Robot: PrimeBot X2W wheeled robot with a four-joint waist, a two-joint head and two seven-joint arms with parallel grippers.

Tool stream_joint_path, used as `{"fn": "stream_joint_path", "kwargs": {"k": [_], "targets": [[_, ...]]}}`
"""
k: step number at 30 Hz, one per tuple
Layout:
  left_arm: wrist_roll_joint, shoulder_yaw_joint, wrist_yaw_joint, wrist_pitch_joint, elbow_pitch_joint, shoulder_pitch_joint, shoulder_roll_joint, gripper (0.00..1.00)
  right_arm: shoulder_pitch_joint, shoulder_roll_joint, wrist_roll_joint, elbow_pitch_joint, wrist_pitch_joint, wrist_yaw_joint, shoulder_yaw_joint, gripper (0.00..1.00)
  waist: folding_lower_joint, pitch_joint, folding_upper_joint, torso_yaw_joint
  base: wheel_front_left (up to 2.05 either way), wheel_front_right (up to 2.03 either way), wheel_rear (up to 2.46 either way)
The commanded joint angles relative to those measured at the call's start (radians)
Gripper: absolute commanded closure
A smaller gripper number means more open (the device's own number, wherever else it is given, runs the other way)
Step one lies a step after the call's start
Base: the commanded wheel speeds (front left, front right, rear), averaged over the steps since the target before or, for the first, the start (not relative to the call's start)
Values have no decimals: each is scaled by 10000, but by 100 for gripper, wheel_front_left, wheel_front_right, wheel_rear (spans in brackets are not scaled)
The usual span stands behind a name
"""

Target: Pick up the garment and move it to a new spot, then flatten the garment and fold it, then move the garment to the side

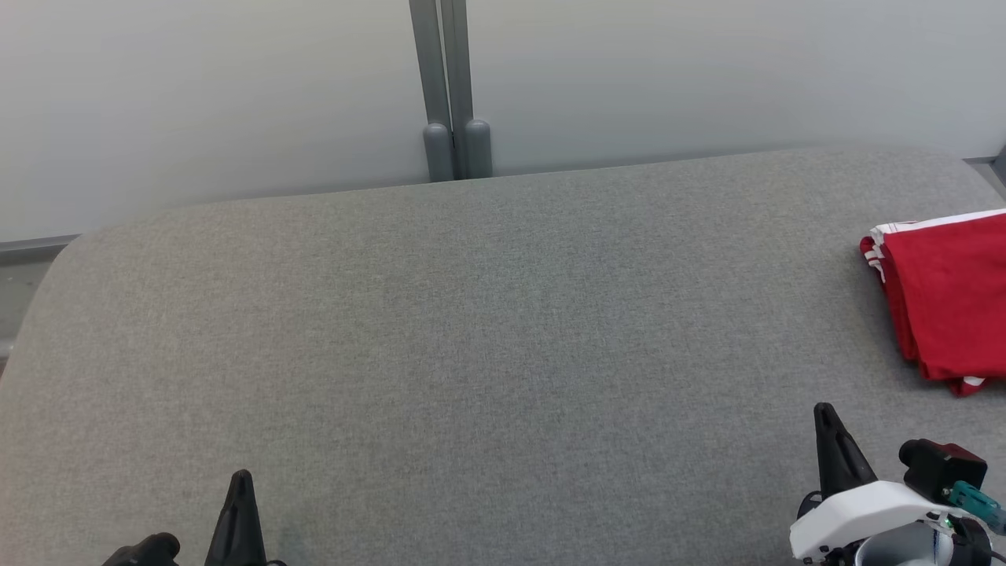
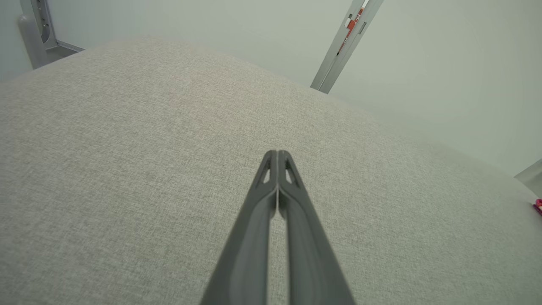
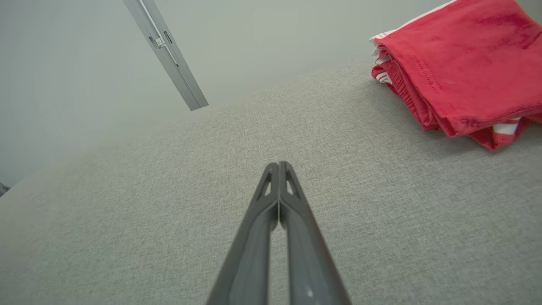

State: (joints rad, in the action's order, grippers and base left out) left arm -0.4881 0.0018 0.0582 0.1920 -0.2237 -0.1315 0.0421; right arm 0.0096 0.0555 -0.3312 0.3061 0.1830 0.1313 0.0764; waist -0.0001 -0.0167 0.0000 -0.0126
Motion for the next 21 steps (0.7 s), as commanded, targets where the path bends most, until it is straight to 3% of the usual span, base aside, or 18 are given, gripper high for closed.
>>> {"fn": "stream_joint_path", "kwargs": {"k": [1,21], "targets": [[-410,88,74,-99,127,325,34,100,-299,46,-491,-209,-84,-1,31,100,1,3,0,2,0,0,0],[-3334,371,256,-895,47,912,55,100,-554,25,-3821,-351,-848,-2,113,100,1,39,0,25,0,0,0]]}}
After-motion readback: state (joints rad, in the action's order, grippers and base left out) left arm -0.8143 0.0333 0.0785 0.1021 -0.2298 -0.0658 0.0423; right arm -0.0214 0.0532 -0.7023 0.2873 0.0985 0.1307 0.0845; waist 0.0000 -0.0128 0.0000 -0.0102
